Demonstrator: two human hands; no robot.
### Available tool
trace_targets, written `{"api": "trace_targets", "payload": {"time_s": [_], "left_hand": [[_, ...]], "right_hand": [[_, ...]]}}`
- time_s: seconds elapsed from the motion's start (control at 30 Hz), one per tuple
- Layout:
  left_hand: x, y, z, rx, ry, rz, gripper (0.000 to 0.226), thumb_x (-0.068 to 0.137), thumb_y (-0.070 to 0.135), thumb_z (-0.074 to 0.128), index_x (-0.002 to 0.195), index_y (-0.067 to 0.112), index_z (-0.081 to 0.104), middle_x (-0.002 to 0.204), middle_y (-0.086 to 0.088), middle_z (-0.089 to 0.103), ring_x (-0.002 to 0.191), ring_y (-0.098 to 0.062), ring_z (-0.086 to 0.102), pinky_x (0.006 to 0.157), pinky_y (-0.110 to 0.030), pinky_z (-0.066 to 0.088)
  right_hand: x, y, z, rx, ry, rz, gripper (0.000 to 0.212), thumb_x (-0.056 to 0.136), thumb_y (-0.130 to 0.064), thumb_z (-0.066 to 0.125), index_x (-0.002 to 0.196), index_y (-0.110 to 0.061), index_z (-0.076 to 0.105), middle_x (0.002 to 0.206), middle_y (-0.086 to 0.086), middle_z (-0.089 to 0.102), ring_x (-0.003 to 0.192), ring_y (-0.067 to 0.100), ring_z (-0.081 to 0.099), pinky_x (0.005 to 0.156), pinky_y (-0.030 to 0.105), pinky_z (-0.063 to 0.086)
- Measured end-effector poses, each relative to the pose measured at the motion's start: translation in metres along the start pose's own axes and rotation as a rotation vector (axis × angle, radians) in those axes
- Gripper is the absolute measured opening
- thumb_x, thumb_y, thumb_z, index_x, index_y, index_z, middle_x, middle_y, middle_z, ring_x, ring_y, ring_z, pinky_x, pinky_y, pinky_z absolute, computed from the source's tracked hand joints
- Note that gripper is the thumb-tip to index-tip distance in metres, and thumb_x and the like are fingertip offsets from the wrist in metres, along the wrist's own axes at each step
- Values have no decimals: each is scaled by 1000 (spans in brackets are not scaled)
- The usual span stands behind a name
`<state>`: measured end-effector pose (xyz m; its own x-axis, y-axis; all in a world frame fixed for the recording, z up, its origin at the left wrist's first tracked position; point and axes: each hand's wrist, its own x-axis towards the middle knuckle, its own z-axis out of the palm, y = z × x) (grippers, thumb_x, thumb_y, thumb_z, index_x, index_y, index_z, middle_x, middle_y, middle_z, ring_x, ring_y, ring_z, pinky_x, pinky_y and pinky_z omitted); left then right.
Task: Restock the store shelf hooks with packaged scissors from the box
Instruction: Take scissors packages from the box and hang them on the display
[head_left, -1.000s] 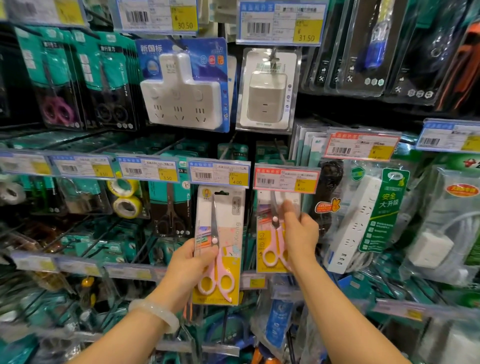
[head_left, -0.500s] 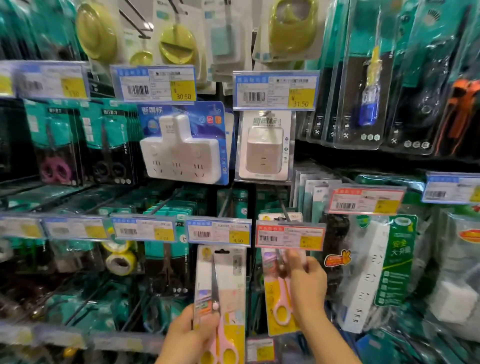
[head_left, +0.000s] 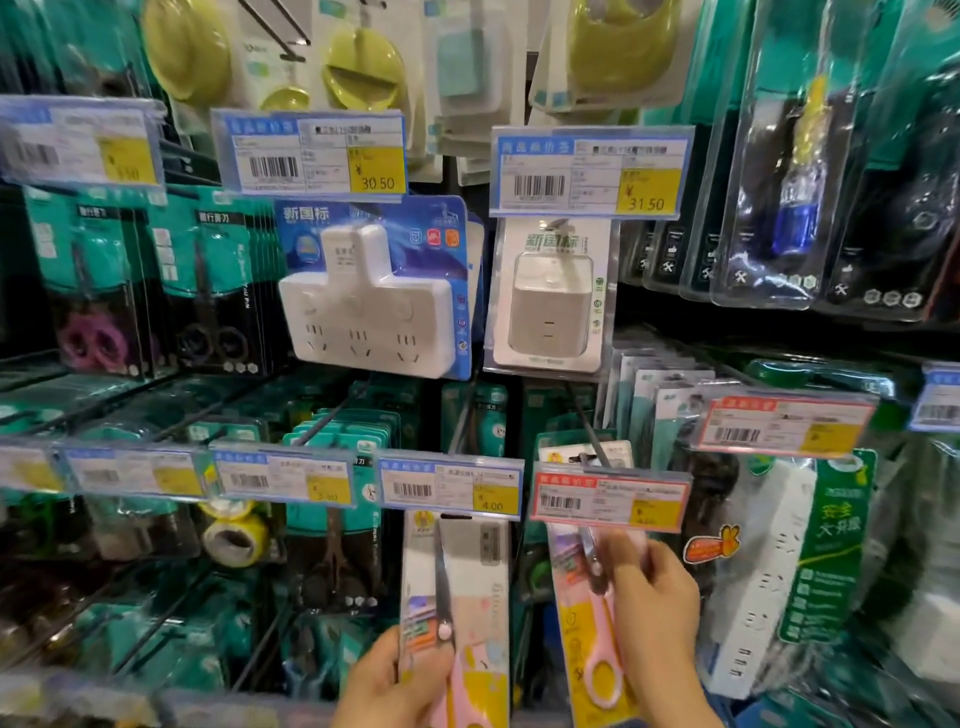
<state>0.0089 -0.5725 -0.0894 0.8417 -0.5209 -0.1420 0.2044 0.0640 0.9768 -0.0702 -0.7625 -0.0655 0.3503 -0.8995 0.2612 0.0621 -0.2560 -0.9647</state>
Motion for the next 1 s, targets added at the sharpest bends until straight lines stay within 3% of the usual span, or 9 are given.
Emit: {"api": "trace_targets", "payload": {"time_s": [0.07,0.17,0.23,0.6,0.73,0.87,1.0], "left_hand": [[1,1,-2,-37,-18,-34,10,81,2,68,89,9,69,78,-7,76,65,-14,71,53,-17,52],[5,-6,-3,-96,-43,-51,19,83,3,65,102,5,66,89,-17,74,85,-33,70,81,-44,55],[5,-9,-3,-108,-43,-53,19,84,1,62,103,4,65,91,-21,73,88,-39,68,88,-51,51],[-7,-13,9,-119,-115,-29,21,88,1,56,108,4,62,94,-23,72,90,-41,67,86,-52,52],[-12,-14,8,-132,-129,-17,21,89,4,56,109,4,61,95,-22,72,88,-40,68,83,-49,54],[-19,-16,16,-92,-123,8,17,87,2,57,104,4,62,93,-21,72,83,-35,68,80,-45,54],[-28,-19,34,73,-150,71,14,85,0,60,93,10,65,84,-12,74,79,-29,67,82,-47,52]], "right_hand": [[-6,0,-4,7,14,0,33,86,-31,62,66,-5,55,64,9,58,61,22,51,59,34,40],[-17,-4,-13,22,23,-26,37,84,-36,63,59,-13,51,57,3,55,56,19,49,56,31,38],[-26,-9,-20,6,28,-40,40,85,-35,62,56,-13,47,54,2,51,54,17,46,53,31,35],[-50,-19,-32,110,-14,-7,35,84,-33,64,57,-17,51,59,4,57,58,18,51,58,32,41],[-68,-15,-34,252,-90,138,40,85,-28,63,52,-18,44,44,-5,48,45,11,43,49,25,37],[-74,5,-54,167,-24,152,40,85,-29,64,56,-12,43,50,3,46,52,16,42,53,28,35],[-70,27,-88,147,69,214,33,86,-28,64,60,-8,59,54,7,60,55,19,51,58,32,42]]}}
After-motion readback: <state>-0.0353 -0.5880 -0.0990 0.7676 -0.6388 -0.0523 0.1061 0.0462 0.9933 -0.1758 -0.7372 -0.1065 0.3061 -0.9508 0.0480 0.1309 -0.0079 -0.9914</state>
